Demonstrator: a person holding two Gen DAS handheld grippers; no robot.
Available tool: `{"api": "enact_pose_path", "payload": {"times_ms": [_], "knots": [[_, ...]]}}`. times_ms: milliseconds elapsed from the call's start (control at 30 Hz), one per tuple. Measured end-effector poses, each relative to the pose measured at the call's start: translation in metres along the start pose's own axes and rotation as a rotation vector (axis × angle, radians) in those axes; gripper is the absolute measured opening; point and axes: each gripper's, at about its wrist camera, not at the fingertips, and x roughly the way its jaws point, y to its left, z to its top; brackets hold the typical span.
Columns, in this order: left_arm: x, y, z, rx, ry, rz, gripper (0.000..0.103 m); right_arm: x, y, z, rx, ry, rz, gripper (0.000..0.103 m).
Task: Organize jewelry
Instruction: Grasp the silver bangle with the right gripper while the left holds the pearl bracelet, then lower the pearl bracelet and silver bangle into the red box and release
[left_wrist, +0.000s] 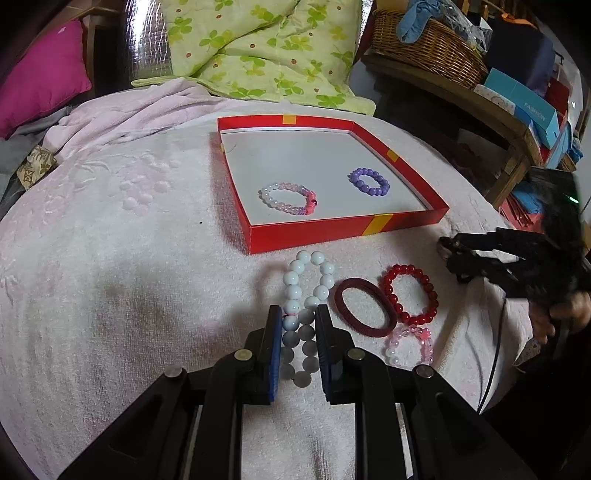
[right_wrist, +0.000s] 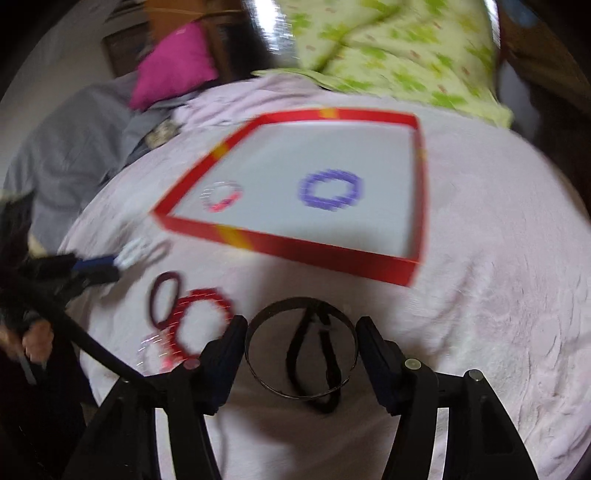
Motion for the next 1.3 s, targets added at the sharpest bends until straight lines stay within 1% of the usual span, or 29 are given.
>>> {"api": "enact_pose_path", "payload": {"times_ms": [67, 133, 167, 233, 300, 367, 400, 433, 500, 600, 733, 833, 933, 1033, 1100, 1200, 1300], "knots": [[-0.002, 0.001, 0.000, -0.004, -0.005, 0.003, 0.019, -0.014, 0.017, 0.001, -0.041, -0.056, -0.010, 0.064], [-0.005, 0.001, 0.000, -0.005, -0.015, 0.003, 0.019, -0.029, 0.023, 0.003, -0.048, -0.121, -0.012, 0.064], [-0.006, 0.002, 0.001, -0.005, -0.020, 0.003, 0.019, -0.042, 0.023, 0.006, -0.037, -0.187, -0.010, 0.064], [-0.010, 0.000, 0.002, 0.000, -0.036, 0.003, 0.019, -0.060, 0.013, 0.013, 0.030, -0.280, 0.015, 0.064], [-0.011, 0.000, 0.004, 0.003, -0.047, 0.001, 0.019, -0.069, -0.001, 0.018, 0.113, -0.341, 0.037, 0.064], [-0.012, -0.002, 0.008, 0.009, -0.055, -0.003, 0.019, -0.073, -0.016, 0.024, 0.202, -0.376, 0.051, 0.064], [-0.012, -0.001, 0.010, 0.012, -0.058, -0.005, 0.019, -0.072, -0.019, 0.026, 0.230, -0.379, 0.048, 0.064], [-0.013, -0.002, 0.013, 0.016, -0.064, -0.012, 0.019, -0.068, -0.026, 0.029, 0.267, -0.377, 0.042, 0.064], [-0.012, 0.000, 0.022, 0.016, -0.071, -0.032, 0.019, -0.061, -0.032, 0.035, 0.301, -0.364, 0.043, 0.064], [-0.011, 0.000, 0.039, 0.025, -0.085, -0.031, 0.019, -0.048, -0.034, 0.048, 0.327, -0.345, 0.057, 0.064], [-0.004, -0.003, 0.068, 0.061, -0.104, -0.027, 0.019, -0.027, -0.040, 0.069, 0.354, -0.318, 0.054, 0.064], [0.013, -0.004, 0.100, 0.075, -0.106, -0.016, 0.019, -0.009, -0.046, 0.090, 0.384, -0.295, 0.057, 0.064], [0.035, -0.006, 0.127, 0.079, -0.092, -0.028, 0.019, 0.010, -0.052, 0.110, 0.423, -0.271, 0.049, 0.064], [0.055, -0.007, 0.143, 0.093, -0.087, -0.024, 0.019, 0.031, -0.063, 0.129, 0.468, -0.243, 0.038, 0.064], [0.073, -0.004, 0.154, 0.081, -0.061, -0.028, 0.019, 0.048, -0.068, 0.140, 0.477, -0.212, 0.026, 0.064], [0.097, -0.002, 0.163, 0.081, -0.016, 0.000, 0.019, 0.074, -0.077, 0.152, 0.507, -0.167, 0.003, 0.064], [0.116, 0.007, 0.173, 0.054, 0.019, 0.020, 0.019, 0.098, -0.084, 0.160, 0.539, -0.120, -0.028, 0.064]]}}
